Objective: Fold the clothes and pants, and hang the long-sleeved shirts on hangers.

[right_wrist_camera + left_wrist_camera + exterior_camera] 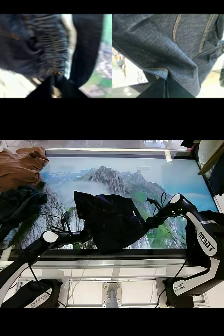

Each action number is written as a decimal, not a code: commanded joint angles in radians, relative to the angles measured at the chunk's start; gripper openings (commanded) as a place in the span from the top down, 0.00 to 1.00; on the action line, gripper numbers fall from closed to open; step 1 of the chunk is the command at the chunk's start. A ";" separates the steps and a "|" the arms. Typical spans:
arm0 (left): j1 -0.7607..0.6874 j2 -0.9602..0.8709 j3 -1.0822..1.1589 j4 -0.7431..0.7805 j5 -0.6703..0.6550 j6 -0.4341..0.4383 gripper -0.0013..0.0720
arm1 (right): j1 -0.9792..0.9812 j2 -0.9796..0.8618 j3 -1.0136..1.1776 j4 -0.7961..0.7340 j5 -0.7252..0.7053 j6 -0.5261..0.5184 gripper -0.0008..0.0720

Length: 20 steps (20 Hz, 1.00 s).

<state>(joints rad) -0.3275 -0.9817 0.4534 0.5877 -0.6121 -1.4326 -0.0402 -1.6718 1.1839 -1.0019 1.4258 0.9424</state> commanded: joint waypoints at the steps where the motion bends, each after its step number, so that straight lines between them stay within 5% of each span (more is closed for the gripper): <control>1: 0.014 0.005 0.004 0.011 0.002 0.002 0.96 | 0.000 0.004 0.001 0.066 0.099 -0.076 0.96; 6: 0.163 0.115 0.058 0.046 -0.029 0.010 0.96 | -0.059 0.130 0.001 0.069 0.238 -0.068 0.96; 11: 0.362 0.339 0.250 0.171 -0.291 0.009 0.97 | -0.086 0.444 0.001 0.138 0.338 -0.028 0.96; 16: 0.428 0.453 0.658 0.276 -0.519 0.009 0.97 | -0.084 0.842 0.120 0.244 0.274 0.163 0.96; 20: 0.428 0.412 1.027 0.319 -0.542 0.035 0.97 | -0.084 0.982 0.354 0.277 0.143 0.270 0.97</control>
<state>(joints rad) 0.0902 -0.5610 1.2491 0.8536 -1.0958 -1.4094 -0.1238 -0.7990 1.4078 -0.7563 1.6558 1.1110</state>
